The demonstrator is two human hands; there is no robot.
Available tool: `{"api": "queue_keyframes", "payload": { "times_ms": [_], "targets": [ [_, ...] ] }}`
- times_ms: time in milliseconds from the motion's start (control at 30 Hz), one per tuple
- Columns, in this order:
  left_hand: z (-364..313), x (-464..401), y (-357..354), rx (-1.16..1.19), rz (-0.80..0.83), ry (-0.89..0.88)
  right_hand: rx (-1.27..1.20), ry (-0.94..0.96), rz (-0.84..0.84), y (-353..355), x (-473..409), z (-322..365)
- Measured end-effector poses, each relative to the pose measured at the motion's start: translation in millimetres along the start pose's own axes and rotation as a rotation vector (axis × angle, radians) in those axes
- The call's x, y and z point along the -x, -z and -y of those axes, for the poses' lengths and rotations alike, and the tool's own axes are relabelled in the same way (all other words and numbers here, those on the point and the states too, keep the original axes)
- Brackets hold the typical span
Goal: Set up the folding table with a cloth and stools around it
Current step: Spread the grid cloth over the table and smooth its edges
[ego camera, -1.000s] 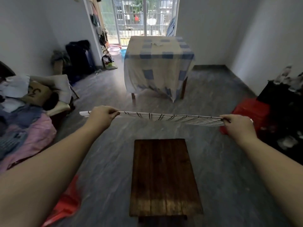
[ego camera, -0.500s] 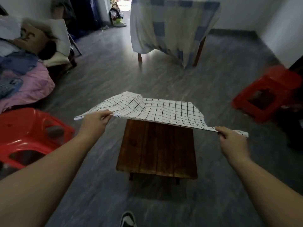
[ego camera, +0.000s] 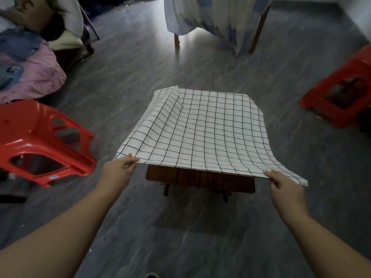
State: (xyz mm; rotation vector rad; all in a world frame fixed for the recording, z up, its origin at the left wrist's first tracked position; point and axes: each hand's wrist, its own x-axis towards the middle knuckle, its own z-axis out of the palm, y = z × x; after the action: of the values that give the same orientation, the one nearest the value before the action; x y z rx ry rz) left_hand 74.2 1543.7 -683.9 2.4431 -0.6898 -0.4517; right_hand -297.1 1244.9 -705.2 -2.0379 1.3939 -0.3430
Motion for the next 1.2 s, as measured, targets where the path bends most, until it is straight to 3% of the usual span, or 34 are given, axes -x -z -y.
{"api": "queue_keyframes", "payload": {
  "times_ms": [367,667,1200],
  "targets": [
    [61,15,-63,-0.094,0.154,0.030,0.207,-0.012,0.038,-54,33,-52],
    [130,30,-129,-0.155,0.151,0.037,0.269,-0.043,0.099,-121,59,-111],
    [153,28,-176,-0.174,0.256,0.067,0.364,-0.090,0.202,-154,66,-134]
  ]
}}
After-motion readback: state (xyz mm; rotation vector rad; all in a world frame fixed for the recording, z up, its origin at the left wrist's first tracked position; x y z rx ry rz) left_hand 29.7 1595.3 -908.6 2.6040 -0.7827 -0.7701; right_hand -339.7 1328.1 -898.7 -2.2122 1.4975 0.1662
